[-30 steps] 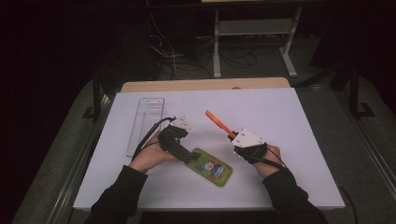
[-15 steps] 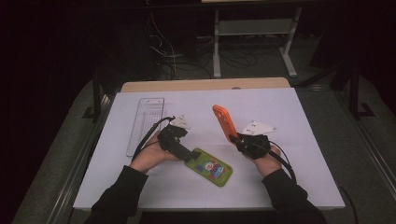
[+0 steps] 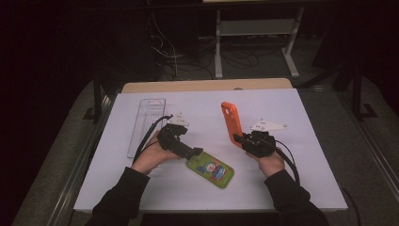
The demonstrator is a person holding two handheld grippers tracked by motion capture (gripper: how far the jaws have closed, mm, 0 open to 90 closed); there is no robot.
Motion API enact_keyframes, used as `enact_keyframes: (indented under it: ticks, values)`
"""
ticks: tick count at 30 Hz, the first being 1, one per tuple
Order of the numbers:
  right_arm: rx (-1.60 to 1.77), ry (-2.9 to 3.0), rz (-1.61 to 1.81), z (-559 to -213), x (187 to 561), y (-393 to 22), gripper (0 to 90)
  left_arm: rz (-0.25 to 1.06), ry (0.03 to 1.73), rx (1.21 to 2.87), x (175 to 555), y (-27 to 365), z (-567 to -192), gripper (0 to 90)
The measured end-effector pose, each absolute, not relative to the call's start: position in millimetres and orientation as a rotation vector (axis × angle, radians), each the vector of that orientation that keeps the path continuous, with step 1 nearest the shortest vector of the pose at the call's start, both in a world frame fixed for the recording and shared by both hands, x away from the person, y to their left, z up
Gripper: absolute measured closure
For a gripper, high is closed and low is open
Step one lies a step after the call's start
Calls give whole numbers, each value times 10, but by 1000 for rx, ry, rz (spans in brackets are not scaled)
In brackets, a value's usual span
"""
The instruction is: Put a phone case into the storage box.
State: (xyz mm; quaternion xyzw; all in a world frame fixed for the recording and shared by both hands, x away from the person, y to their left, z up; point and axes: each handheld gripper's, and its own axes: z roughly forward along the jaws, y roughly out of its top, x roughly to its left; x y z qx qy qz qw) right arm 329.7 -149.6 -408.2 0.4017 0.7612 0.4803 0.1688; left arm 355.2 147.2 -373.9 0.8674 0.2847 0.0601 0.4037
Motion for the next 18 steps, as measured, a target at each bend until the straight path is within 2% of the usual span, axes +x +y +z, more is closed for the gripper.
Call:
enact_keyframes:
  ticks: [7,18]
  values:
    - [1162,2160,1396,-4070,3281,-1473,781,133,752,2092,3636,1514,-3648,0]
    - [1145,2166,1445,-4046,3235,-1398,782,128,728,2040,3737,1369,-3493,0]
